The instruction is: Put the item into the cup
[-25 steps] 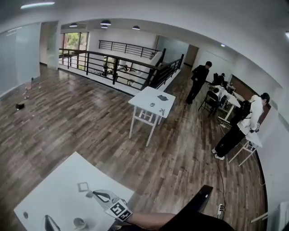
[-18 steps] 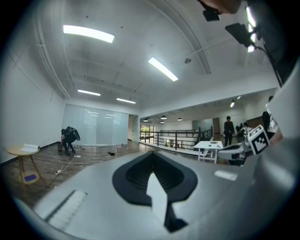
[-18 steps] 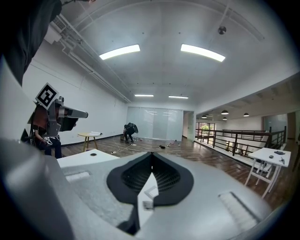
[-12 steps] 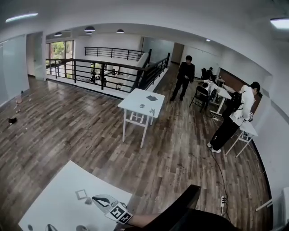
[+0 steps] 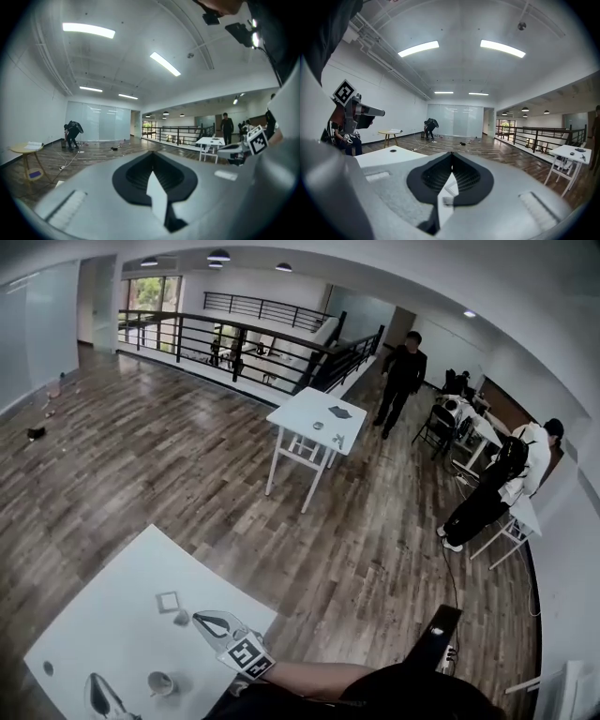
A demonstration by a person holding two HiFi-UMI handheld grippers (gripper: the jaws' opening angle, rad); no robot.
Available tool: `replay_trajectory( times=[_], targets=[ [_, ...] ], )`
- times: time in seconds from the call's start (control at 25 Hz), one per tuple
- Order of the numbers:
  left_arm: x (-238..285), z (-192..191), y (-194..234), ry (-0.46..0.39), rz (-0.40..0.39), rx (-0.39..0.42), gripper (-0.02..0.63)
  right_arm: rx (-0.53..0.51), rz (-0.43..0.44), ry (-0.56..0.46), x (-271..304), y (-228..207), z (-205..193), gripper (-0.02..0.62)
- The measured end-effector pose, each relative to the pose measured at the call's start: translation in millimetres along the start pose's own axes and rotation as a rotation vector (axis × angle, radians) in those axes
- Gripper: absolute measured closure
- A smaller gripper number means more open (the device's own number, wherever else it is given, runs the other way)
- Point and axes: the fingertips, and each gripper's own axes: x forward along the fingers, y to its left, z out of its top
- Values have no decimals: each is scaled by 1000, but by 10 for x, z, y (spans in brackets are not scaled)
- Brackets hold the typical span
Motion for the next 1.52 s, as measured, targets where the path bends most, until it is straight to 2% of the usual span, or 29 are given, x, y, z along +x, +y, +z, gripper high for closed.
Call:
replay_trajectory(
  times=[0.24, 0.4, 0.56, 0.8, 1.2, 1.52],
  targets=[
    [29, -23, 34, 17, 3, -5, 598, 0, 28, 31, 18, 70, -54, 574],
    [158, -182, 108, -12, -11, -10, 598, 0, 48, 49, 34, 141, -156, 565],
    [381, -102, -15, -42, -31, -18, 598, -19, 30, 69, 98, -119, -88, 555],
    [274, -24, 64, 18, 16, -4, 598, 18, 71, 110, 218, -27, -127, 540],
    [353, -85, 228, 73, 30, 1, 598, 24, 76, 186, 427, 4, -350, 509],
    [270, -243, 214, 126, 49, -2, 598, 18, 64, 300, 470, -36, -796, 488]
  ],
)
